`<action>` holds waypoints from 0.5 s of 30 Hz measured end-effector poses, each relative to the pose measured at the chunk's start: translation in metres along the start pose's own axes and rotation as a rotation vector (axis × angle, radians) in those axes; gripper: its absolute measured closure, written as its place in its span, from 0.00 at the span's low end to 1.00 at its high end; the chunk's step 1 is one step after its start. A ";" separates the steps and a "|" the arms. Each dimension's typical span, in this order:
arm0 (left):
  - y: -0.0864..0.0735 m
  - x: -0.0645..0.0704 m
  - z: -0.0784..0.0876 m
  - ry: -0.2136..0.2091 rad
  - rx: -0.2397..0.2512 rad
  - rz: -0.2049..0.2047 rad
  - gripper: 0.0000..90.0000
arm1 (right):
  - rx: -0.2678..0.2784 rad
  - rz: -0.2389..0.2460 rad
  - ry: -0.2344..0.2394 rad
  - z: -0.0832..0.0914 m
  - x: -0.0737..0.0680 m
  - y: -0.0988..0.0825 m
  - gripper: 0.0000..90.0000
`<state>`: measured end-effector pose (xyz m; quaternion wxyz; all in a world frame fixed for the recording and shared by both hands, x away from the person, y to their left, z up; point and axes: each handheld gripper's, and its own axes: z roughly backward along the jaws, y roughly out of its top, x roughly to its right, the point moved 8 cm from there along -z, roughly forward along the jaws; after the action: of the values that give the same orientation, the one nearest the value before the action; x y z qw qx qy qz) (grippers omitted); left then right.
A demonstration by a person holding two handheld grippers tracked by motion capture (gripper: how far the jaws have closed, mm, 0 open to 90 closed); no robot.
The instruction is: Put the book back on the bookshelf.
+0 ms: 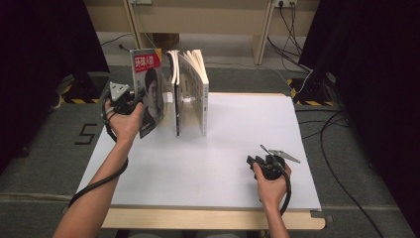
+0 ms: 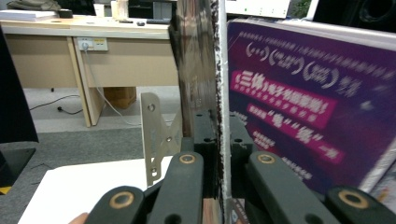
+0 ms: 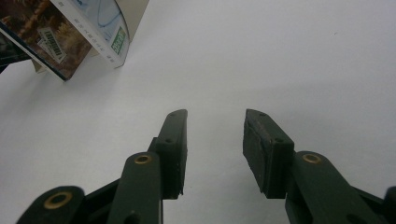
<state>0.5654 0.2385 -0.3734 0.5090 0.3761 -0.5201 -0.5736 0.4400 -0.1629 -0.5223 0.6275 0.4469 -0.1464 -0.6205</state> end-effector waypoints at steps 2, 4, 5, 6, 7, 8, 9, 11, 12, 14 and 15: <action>-0.003 -0.002 0.001 -0.001 0.010 0.006 0.96 | -0.002 -0.004 0.004 0.000 0.000 0.000 0.67; -0.006 -0.004 0.003 0.010 0.018 -0.005 0.95 | -0.005 -0.011 0.006 0.000 -0.001 -0.001 0.67; -0.008 -0.005 0.005 0.014 0.024 -0.014 0.95 | -0.003 -0.002 0.004 -0.001 0.000 -0.001 0.67; -0.010 -0.006 0.006 0.012 0.023 -0.018 0.95 | -0.003 -0.004 0.006 -0.001 0.000 -0.001 0.67; -0.012 -0.007 0.008 0.011 0.019 -0.016 0.94 | -0.003 -0.003 0.005 -0.001 0.000 -0.001 0.67; -0.015 -0.008 0.010 0.014 0.017 -0.019 0.94 | -0.008 -0.024 0.009 0.000 -0.001 -0.002 0.67; -0.018 -0.009 0.012 0.015 0.011 -0.026 0.93 | -0.004 -0.010 0.008 -0.001 0.000 -0.002 0.66; -0.026 -0.010 0.014 0.014 -0.006 -0.050 0.91 | -0.007 -0.011 0.009 -0.001 0.000 -0.002 0.66; -0.031 -0.011 0.016 0.016 -0.016 -0.054 0.90 | -0.015 -0.025 0.011 -0.001 -0.002 -0.003 0.66; -0.041 -0.014 0.017 0.011 -0.044 -0.052 0.87 | -0.010 -0.007 0.008 -0.002 -0.001 -0.003 0.66; -0.046 -0.015 0.016 0.003 -0.059 -0.044 0.86 | -0.010 -0.006 0.008 -0.002 -0.002 -0.003 0.66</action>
<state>0.5438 0.2544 -0.4170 0.5078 0.3730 -0.4940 -0.5991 0.4393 -0.1599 -0.5252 0.6287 0.4466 -0.1394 -0.6212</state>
